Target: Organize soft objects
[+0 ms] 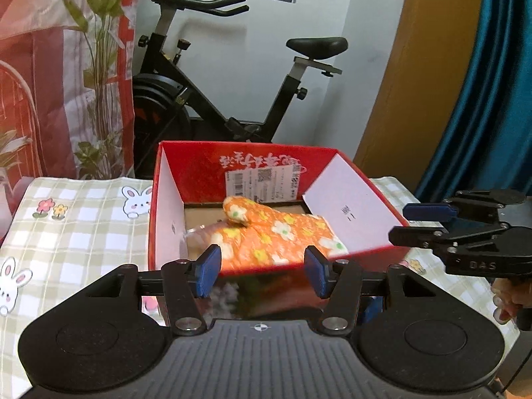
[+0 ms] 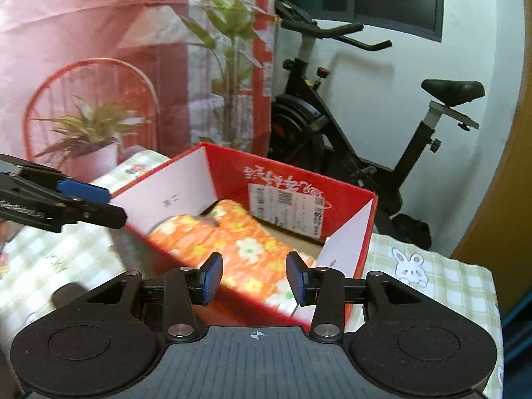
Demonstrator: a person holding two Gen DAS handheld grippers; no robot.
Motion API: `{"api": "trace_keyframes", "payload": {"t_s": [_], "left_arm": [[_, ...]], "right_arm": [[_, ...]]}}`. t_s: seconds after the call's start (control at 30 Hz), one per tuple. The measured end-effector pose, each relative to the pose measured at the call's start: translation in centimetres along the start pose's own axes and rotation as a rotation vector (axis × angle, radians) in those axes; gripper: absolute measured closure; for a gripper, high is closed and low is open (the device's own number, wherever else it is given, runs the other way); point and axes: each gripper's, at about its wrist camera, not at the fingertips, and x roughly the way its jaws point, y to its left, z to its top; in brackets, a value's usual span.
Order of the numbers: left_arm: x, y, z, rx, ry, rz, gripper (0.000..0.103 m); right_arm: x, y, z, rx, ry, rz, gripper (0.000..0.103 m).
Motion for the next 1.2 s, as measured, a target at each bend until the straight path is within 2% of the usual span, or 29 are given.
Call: {"api": "trace_keyframes", "payload": {"t_s": [0.13,0.27,0.5,0.63,0.83,0.97,1.2], "left_arm": [[-0.9,-0.8,-1.6,-0.016,0.007,-0.02,0.046],[-1.1,-1.5,-3.4,-0.034,0.03,-0.051,0.046],[-0.3,-1.7,-6.0,-0.063,0.096,-0.085,0.046],[0.1,-1.5,-6.8,-0.074,0.118,-0.095,0.046],[0.7,-1.6,-7.5,-0.087,0.137,-0.108,0.046],[0.9,-1.7,-7.8,-0.097,0.15,-0.113,0.046],[0.8,-0.8,-8.6,-0.152,0.156,-0.115,0.046]], "right_arm": [[-2.1,1.0,-2.2,-0.021,0.021,0.017,0.064],[-2.9,2.1,-4.9,-0.055,0.086,0.023,0.063],[-3.4,3.2,-9.4,-0.083,0.193,0.007,0.049],[-3.6,2.8,-11.0,-0.077,0.242,0.014,0.039],[-3.1,2.7,-12.6,-0.112,0.312,0.017,0.031],[-1.7,2.9,-13.3,-0.081,0.323,0.027,0.03],[0.0,5.3,-11.7,-0.03,0.255,0.05,0.029]]}}
